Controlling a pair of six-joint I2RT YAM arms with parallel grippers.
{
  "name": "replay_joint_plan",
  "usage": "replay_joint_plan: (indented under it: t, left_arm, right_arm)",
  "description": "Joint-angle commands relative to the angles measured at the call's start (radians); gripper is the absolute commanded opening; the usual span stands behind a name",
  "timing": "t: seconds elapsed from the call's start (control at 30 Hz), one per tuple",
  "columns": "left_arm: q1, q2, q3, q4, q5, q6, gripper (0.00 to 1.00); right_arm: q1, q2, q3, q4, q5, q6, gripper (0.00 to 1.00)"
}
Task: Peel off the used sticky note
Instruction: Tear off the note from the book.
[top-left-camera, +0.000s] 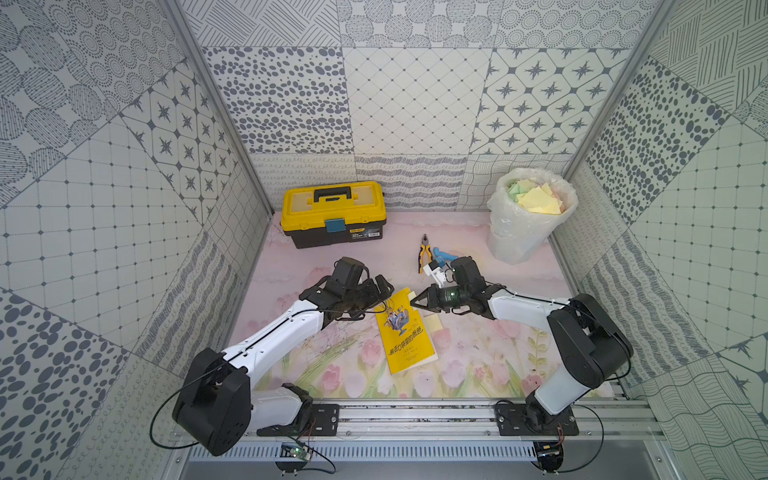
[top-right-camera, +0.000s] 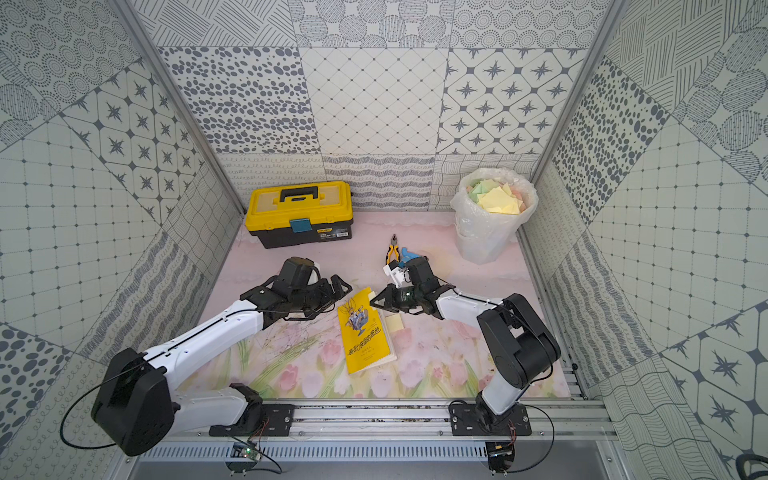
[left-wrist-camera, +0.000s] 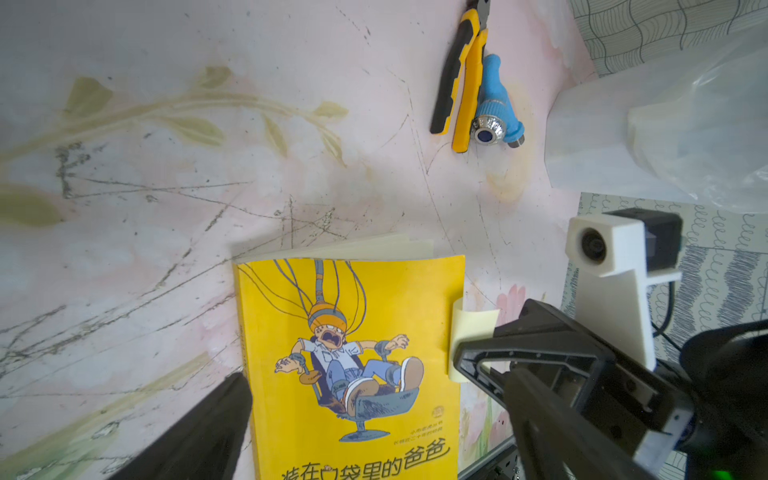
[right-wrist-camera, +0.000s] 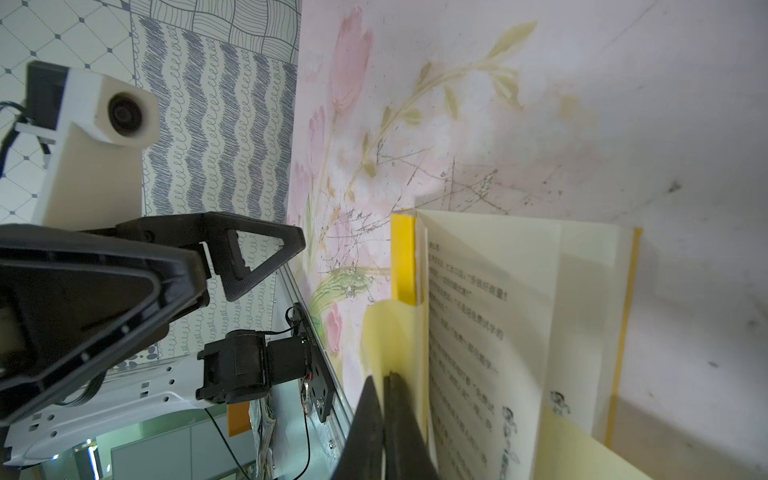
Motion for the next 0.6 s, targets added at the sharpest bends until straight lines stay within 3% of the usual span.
replay_joint_plan:
  t: [0.0, 0.33, 0.57]
  left_arm:
    - [0.023, 0.019, 0.023, -0.003, 0.053, 0.027, 0.99]
    - [0.037, 0.176, 0.104, -0.003, 0.117, 0.025, 1.00]
    - [0.026, 0.107, 0.101, -0.018, 0.132, 0.087, 0.99]
  right_arm:
    - [0.017, -0.026, 0.019, 0.017, 0.000, 0.025, 0.05]
    - [0.024, -0.071, 0.011, -0.009, 0.029, 0.036, 0.07]
    - [0.026, -0.053, -0.006, 0.083, 0.006, 0.120, 0.08]
